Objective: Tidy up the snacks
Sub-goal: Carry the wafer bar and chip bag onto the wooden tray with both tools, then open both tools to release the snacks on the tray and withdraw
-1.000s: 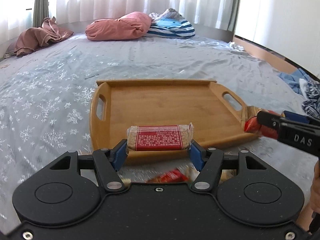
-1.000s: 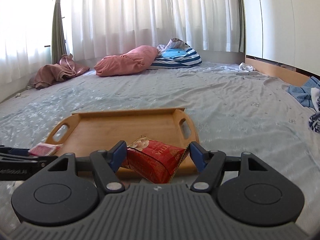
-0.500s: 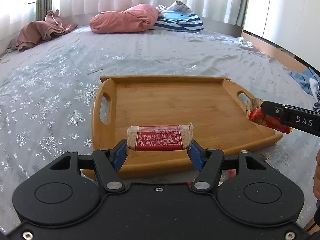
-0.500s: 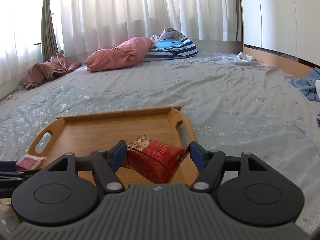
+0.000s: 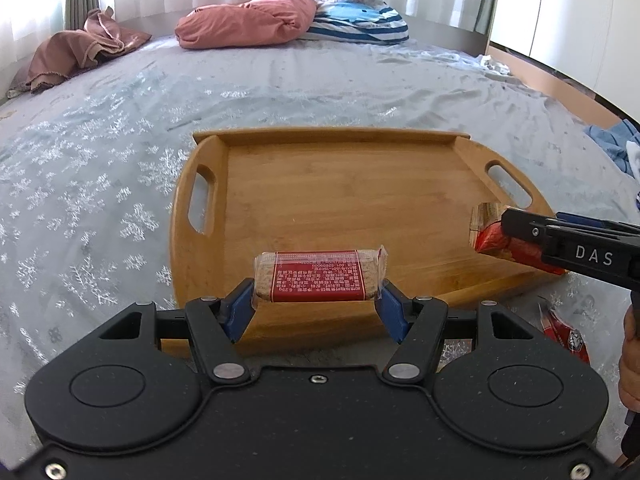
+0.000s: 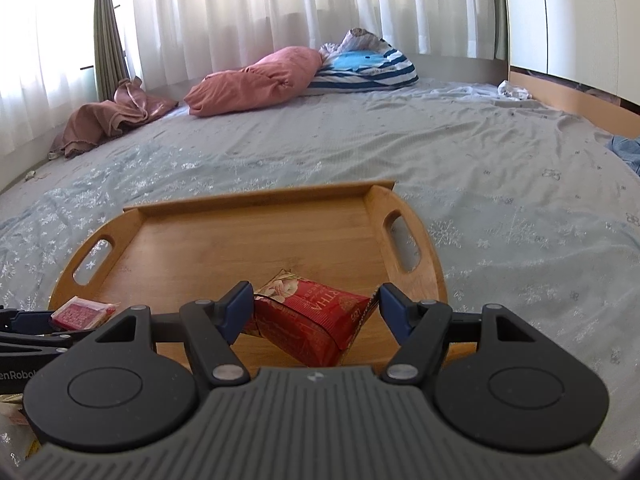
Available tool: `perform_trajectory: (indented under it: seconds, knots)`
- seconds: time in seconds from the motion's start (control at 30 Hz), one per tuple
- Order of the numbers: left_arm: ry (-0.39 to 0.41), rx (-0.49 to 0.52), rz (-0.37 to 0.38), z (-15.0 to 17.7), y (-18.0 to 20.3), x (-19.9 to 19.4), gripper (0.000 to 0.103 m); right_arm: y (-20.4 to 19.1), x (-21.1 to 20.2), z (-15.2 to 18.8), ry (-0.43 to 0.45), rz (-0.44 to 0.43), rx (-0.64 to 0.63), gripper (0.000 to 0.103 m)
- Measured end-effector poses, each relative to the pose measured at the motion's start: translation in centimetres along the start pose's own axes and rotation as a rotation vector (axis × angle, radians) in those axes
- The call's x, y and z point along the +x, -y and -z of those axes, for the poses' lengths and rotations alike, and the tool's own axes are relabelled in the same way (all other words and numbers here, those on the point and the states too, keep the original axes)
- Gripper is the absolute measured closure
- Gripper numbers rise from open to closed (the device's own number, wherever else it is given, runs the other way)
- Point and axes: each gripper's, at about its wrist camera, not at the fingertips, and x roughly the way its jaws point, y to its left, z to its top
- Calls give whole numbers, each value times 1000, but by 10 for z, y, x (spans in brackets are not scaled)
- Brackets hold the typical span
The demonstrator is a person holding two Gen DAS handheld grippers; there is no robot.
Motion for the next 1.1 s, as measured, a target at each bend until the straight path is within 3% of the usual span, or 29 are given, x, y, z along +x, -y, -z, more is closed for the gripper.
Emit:
perform_trajectory:
  seconds: [0.77,0.83,1.1]
  knots:
    - [-17,-32,14,2,-3,5,41,1,15,4,-53,-41,8,30]
    - [-17,-24,11,3,-2,5,39,2,14,3,-54,-50,13,23]
    - [4,-11,19,6,0,-9,18,7,-1,2,-13,-69,35,17]
